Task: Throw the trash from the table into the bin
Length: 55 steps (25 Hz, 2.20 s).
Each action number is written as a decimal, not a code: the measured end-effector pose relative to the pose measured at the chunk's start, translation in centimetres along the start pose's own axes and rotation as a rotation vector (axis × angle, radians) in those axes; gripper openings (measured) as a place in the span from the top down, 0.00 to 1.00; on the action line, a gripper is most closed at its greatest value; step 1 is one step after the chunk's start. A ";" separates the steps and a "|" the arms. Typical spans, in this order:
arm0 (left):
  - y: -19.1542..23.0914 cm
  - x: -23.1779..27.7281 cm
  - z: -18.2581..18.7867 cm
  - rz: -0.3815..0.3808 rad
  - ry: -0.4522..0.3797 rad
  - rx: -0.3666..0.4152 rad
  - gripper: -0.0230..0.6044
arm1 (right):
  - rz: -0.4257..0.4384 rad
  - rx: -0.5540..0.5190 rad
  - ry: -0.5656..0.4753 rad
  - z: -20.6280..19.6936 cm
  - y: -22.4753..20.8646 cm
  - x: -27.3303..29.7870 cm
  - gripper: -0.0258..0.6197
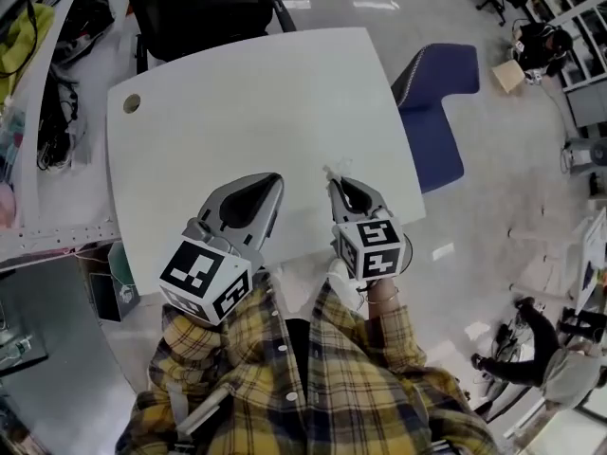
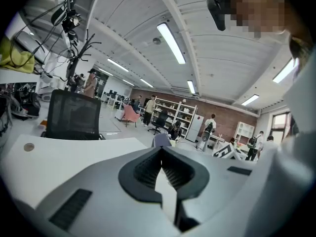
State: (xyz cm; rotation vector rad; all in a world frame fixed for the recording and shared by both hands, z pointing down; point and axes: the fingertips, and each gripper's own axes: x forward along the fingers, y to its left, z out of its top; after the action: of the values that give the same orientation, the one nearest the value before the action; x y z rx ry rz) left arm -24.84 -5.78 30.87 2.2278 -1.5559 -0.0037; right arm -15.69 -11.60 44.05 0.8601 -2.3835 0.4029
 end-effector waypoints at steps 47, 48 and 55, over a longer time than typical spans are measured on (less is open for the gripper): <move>-34.5 29.7 -39.3 -0.527 0.506 0.075 0.95 | -0.367 0.442 0.205 -49.3 -32.1 -14.0 0.92; -34.2 30.2 -40.9 -0.533 0.520 0.078 0.95 | -0.368 0.447 0.216 -50.8 -32.5 -12.9 0.92; -30.2 34.0 -53.0 -0.548 0.590 0.084 0.95 | -0.341 0.456 0.301 -62.3 -34.4 -3.5 0.92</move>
State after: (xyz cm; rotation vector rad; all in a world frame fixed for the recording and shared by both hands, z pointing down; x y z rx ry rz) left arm 27.59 -9.90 76.88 2.3507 -0.6320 0.5134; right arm 34.58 -7.54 94.33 1.2813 -1.8485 0.8852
